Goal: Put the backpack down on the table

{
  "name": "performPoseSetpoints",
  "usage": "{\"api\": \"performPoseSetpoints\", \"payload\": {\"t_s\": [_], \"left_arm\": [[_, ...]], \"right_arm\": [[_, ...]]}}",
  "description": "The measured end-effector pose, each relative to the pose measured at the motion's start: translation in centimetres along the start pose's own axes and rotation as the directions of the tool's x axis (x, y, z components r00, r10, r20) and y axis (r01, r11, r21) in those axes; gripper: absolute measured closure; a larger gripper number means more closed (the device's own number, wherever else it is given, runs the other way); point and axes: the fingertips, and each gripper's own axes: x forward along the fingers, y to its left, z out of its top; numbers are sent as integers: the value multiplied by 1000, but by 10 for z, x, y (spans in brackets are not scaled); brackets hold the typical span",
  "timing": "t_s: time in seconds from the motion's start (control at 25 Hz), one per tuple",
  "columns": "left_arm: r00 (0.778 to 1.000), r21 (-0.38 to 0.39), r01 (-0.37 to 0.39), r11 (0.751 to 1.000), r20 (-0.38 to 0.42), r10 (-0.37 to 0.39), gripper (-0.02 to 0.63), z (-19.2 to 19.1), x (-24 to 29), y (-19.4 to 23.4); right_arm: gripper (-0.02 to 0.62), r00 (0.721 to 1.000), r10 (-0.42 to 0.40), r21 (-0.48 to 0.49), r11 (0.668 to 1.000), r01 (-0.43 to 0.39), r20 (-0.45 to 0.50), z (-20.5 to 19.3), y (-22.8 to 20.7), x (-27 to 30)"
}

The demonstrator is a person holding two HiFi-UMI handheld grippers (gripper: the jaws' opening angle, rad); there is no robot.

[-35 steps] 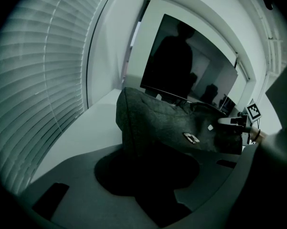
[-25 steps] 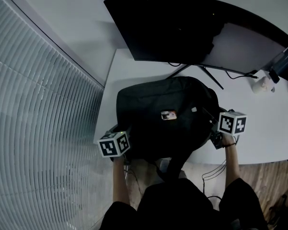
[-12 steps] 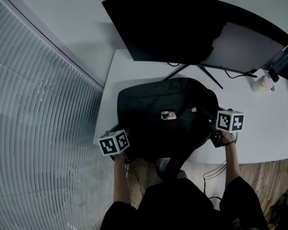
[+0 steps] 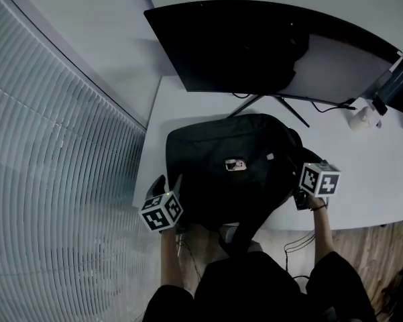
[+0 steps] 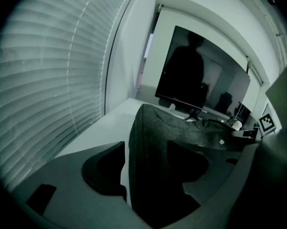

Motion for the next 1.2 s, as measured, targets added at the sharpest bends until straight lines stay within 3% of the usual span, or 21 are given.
{"api": "performPoseSetpoints", "payload": {"t_s": [0.2, 0.32, 0.4, 0.52, 0.72, 1.2], "left_arm": [[995, 96, -36, 995, 95, 27, 411, 15, -20, -5], [988, 157, -65, 985, 147, 42, 565, 20, -30, -8], [986, 186, -60, 981, 164, 30, 573, 20, -37, -13], [984, 203, -41, 978, 178, 4, 579, 26, -52, -23], [980, 216, -13, 976, 196, -31, 589, 36, -76, -39], [948, 235, 53, 971, 294, -123, 589, 51, -129, -57]], "right_arm": [[364, 993, -70, -19, 997, 72, 90, 13, -3, -20], [367, 989, -95, -60, 993, 103, 116, 14, 0, -29], [386, 984, -106, -100, 988, 120, 142, 16, 4, -36], [482, 980, -110, -142, 981, 134, 164, 22, 13, -52], [551, 977, -40, -120, 991, 66, 207, 31, 29, -74], [580, 941, 89, -180, 983, -30, 327, 47, 67, -131]]}}
